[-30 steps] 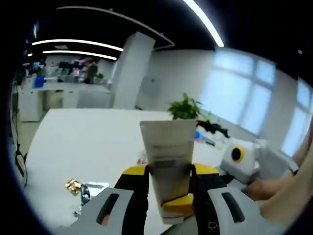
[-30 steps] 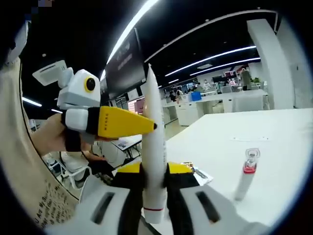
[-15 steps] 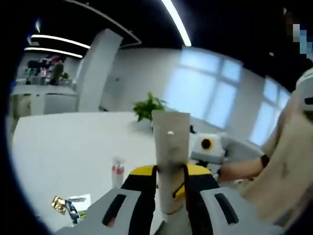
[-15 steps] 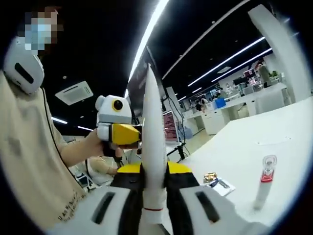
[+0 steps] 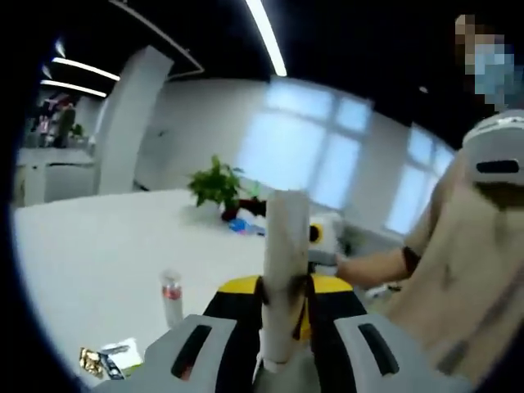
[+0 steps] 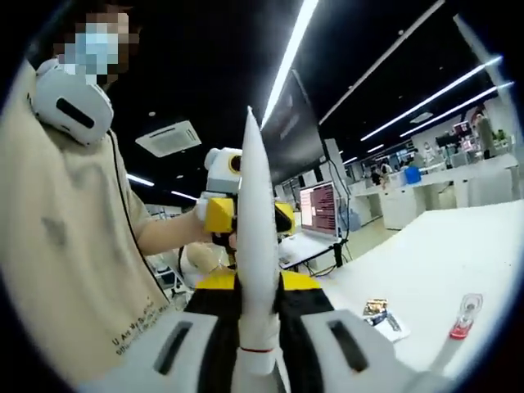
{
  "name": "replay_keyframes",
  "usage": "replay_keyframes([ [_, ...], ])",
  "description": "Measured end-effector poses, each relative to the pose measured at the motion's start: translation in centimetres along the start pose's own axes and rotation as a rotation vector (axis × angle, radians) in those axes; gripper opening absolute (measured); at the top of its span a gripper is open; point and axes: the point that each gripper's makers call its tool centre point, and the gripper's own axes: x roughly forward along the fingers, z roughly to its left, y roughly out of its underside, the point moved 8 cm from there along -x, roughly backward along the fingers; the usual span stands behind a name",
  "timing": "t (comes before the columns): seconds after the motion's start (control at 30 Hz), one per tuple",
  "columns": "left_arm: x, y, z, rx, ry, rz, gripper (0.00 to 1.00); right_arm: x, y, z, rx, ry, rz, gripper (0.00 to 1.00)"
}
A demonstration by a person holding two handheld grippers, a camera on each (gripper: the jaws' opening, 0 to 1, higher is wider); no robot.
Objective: Arrange the skincare products in the storage area until every visible bottle or jar stands upright without overlapping.
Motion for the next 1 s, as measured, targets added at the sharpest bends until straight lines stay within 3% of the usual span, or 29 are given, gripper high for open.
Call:
replay_keyframes([
  [0.23,0.2,0.1,0.1,0.08,0.001,0.045,0.17,-0.1,0.0,-0.4,-0.053,-0.051,0.037,0.16],
  [0.57,1.0,0.9,0.8,0.118,-0.052,0.131,0.14,-0.1,0.8,-1.8,-0.134,-0.085,0.164,0.17],
  [0.73,1.6,2.5,1.9,0.115,-0.07,0.202,0.12,-0.2,2.2,-2.7,-0.163,-0.078,0.251,0.18],
  [1.0,2.6,5.7,3.3,0.106,-0.099,0.295,0.11,0.2,5.8,-3.8,-0.172,-0.05,0.394,0.2],
])
